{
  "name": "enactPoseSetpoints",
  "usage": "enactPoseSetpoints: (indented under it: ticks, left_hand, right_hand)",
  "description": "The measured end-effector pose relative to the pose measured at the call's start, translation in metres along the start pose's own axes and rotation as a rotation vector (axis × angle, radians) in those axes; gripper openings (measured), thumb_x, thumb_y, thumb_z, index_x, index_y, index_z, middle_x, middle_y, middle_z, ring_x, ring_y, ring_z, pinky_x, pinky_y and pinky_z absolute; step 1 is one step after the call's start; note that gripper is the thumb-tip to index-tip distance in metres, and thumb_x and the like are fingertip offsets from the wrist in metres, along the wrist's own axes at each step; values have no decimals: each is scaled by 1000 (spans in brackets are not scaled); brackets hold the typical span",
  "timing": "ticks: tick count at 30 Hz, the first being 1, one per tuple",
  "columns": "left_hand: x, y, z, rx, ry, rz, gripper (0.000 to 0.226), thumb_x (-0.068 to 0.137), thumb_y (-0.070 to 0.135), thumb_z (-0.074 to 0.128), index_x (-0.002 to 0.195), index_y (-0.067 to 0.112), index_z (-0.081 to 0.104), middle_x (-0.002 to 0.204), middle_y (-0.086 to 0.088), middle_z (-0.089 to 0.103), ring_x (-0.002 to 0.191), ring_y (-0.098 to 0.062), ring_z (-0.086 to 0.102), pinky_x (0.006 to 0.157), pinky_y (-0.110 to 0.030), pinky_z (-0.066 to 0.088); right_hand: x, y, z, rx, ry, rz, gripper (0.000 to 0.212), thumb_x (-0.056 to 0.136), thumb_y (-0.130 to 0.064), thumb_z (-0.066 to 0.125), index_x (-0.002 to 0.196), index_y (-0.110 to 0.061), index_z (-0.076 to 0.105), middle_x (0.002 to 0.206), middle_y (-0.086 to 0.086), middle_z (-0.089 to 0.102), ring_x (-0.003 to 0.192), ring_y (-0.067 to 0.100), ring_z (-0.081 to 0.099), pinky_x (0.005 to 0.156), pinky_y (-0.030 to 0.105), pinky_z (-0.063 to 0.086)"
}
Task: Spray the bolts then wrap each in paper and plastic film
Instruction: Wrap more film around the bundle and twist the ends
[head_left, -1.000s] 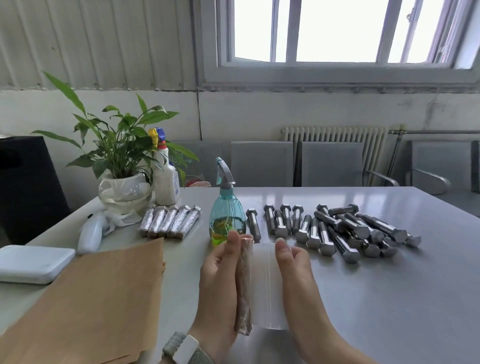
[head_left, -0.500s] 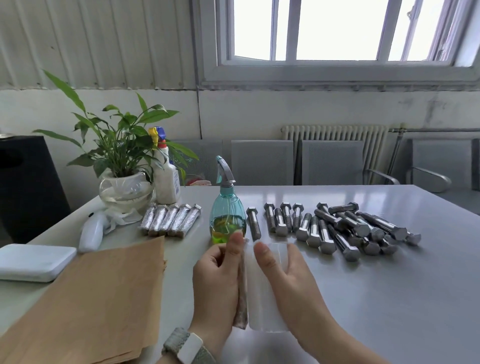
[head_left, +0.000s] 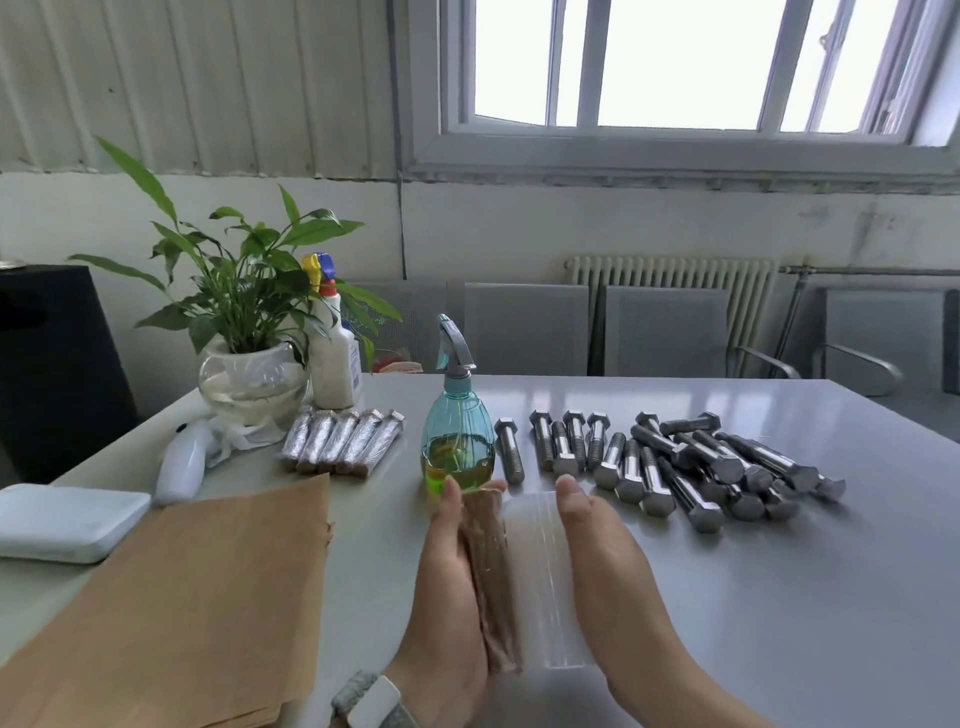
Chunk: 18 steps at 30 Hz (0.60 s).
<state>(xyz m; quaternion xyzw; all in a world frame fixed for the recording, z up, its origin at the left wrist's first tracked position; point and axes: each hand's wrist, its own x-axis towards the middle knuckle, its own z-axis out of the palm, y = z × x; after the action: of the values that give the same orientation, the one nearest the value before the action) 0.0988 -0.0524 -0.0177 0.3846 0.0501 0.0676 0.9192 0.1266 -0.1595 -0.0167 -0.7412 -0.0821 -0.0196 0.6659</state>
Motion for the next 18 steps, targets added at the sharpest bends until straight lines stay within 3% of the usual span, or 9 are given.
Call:
enactPoseSetpoints:
  ticks: [1, 3, 6, 9, 12, 14, 18]
  left_hand:
    - [2, -1, 0, -2, 10, 23, 56, 93, 53, 43, 113, 7, 70, 91, -18, 72, 79, -29, 72, 59, -34, 58]
    - [4, 0, 1, 14, 18, 42, 48, 96, 40, 38, 113, 8, 70, 89, -19, 71, 78, -29, 70, 62, -34, 57]
    - [4, 2, -1, 96, -11, 33, 42, 100, 34, 38, 111, 11, 71, 101, -21, 72, 88, -31, 71, 66, -36, 59]
    - [5, 2, -5, 234, -45, 78, 36, 100, 37, 43, 116, 13, 65, 108, -21, 71, 100, -35, 70, 78, -43, 58]
    - [7, 2, -6, 325, -57, 145, 35, 89, 38, 55, 114, 14, 58, 106, -19, 71, 100, -33, 70, 83, -43, 58]
    - [8, 0, -6, 396, -73, 210, 39, 82, 44, 61, 111, 19, 57, 103, -14, 72, 98, -29, 70, 83, -40, 57]
    - [12, -1, -9, 512, -40, 351, 31, 74, 53, 64, 97, 33, 60, 93, -11, 71, 87, -24, 69, 81, -41, 57]
  right_hand:
    - [1, 0, -2, -30, 8, 0, 73, 73, -91, 30, 84, -24, 58, 65, -13, 62, 62, 5, 57, 63, 34, 46]
    - [3, 1, -4, -40, 6, 19, 73, 71, -91, 37, 90, -22, 55, 71, -13, 58, 68, 6, 55, 68, 32, 45]
    - [6, 4, -5, 95, -43, 117, 74, 65, -84, 57, 101, -20, 60, 92, 0, 69, 85, 19, 67, 77, 37, 53]
    - [6, -1, -12, 287, -221, 275, 77, 68, -68, 77, 111, -6, 66, 105, 18, 73, 95, 36, 71, 78, 47, 59]
    - [8, -2, -19, 351, -334, 291, 75, 70, -64, 78, 115, -5, 67, 109, 21, 71, 99, 39, 70, 79, 49, 59]
    - [9, -1, -18, 316, -298, 234, 78, 67, -69, 73, 118, -11, 62, 107, 13, 74, 97, 30, 72, 77, 42, 59]
    - [8, -1, -10, 201, -235, 187, 90, 62, -80, 67, 121, -13, 56, 109, 11, 71, 99, 27, 71, 91, 52, 55]
